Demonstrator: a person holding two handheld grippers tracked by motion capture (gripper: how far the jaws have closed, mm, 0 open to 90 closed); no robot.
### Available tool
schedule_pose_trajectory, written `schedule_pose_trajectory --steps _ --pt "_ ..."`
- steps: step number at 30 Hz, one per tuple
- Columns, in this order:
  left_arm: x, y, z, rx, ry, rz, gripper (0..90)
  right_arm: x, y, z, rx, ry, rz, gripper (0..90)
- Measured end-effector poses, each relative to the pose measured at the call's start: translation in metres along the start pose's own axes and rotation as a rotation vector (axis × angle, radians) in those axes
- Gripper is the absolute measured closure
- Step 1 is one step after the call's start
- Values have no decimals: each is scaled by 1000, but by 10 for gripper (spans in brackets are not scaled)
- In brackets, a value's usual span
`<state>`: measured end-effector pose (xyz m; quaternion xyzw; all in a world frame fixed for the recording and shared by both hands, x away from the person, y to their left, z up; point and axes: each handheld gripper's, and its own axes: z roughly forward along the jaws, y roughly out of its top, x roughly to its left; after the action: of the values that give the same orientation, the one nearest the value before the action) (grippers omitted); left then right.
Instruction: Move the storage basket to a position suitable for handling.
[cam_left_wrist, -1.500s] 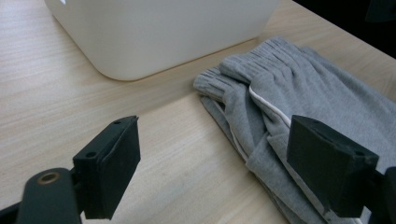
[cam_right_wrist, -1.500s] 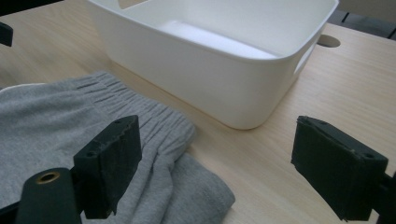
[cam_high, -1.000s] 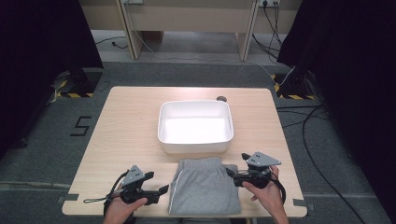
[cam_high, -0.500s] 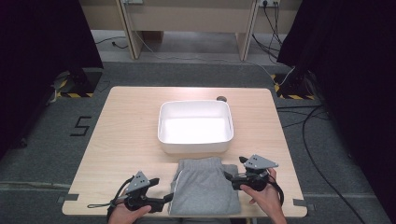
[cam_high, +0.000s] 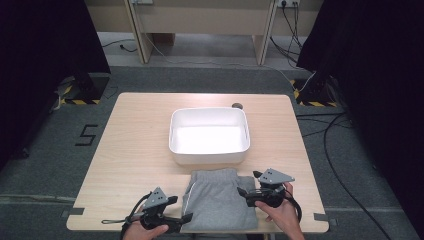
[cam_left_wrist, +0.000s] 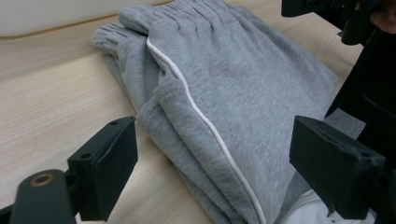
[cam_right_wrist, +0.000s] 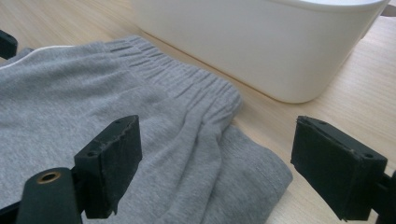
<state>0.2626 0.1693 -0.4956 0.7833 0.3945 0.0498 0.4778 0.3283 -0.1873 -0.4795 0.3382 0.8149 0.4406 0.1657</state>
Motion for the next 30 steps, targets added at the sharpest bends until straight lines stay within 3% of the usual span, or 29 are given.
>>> schedule_pose_trajectory --steps 11,17,20,22,30 --pt "-7 -7 18 60 2 25 147 0 -1 6 15 12 0 171" --pt "-9 -10 24 83 30 40 151 0 -1 9 23 13 1 170" --pt "-8 -13 27 89 35 43 191 -1 -1 13 40 15 3 165" --pt "-8 -13 27 86 39 58 297 -3 -2 19 62 21 5 165" --pt "-6 -15 26 71 27 76 456 -7 -3 37 119 28 15 163"
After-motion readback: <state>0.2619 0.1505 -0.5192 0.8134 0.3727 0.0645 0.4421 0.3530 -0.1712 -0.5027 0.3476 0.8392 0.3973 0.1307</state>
